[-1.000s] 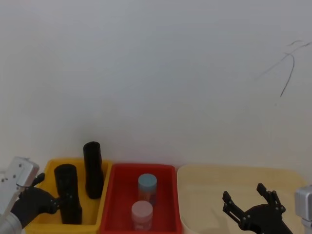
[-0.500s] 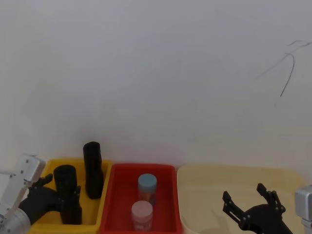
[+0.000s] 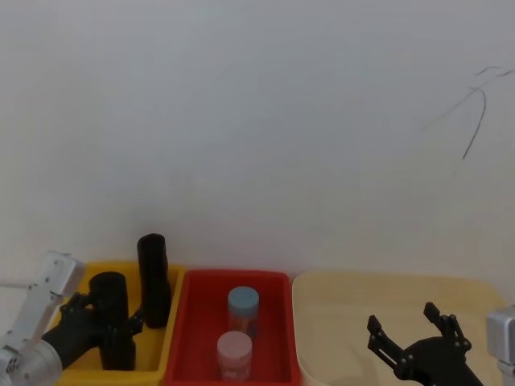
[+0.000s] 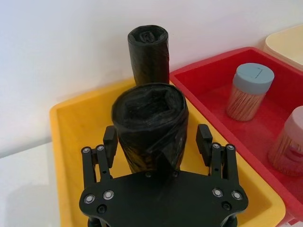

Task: Pick up the garbage bag with the one hand and transfer it to the other hand.

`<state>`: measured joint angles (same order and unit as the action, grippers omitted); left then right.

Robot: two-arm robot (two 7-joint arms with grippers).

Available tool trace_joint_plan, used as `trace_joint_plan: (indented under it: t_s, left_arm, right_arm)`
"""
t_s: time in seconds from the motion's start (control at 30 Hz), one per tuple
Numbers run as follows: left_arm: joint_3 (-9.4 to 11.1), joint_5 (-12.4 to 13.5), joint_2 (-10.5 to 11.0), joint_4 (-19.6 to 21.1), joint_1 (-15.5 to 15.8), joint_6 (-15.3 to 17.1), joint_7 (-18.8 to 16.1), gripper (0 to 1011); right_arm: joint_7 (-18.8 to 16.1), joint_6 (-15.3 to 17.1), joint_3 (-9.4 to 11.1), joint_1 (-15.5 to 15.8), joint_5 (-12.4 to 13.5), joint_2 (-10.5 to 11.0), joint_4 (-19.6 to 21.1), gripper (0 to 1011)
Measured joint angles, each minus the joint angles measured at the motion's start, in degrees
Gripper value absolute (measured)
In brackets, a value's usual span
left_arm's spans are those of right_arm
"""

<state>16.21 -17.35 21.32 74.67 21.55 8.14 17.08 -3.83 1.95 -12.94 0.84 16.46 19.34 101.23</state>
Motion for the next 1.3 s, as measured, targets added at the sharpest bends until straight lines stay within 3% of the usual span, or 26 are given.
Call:
trace_joint_plan:
  t_s: [0.3, 0.83, 1.3]
  left_arm:
    - [0.02, 0.04, -0.73, -0.72, 0.62, 0.57, 0.41, 984]
    - [0.02, 0.12, -1.19, -1.19, 1.01, 0.89, 0.66, 559]
    - [-0.48, 0.01, -0.70, 0.26, 0.25, 0.78, 1.72, 473]
  right_arm:
    - [0.00, 0.00, 0.00, 0.00, 0.00, 0.00, 0.00, 1001]
    - [0.00, 0.00, 0.00, 0.00, 0.00, 0.00, 0.00, 1001]
    - [-0.50, -0.01, -0.03, 0.12, 0.01, 0.12, 0.09, 1001]
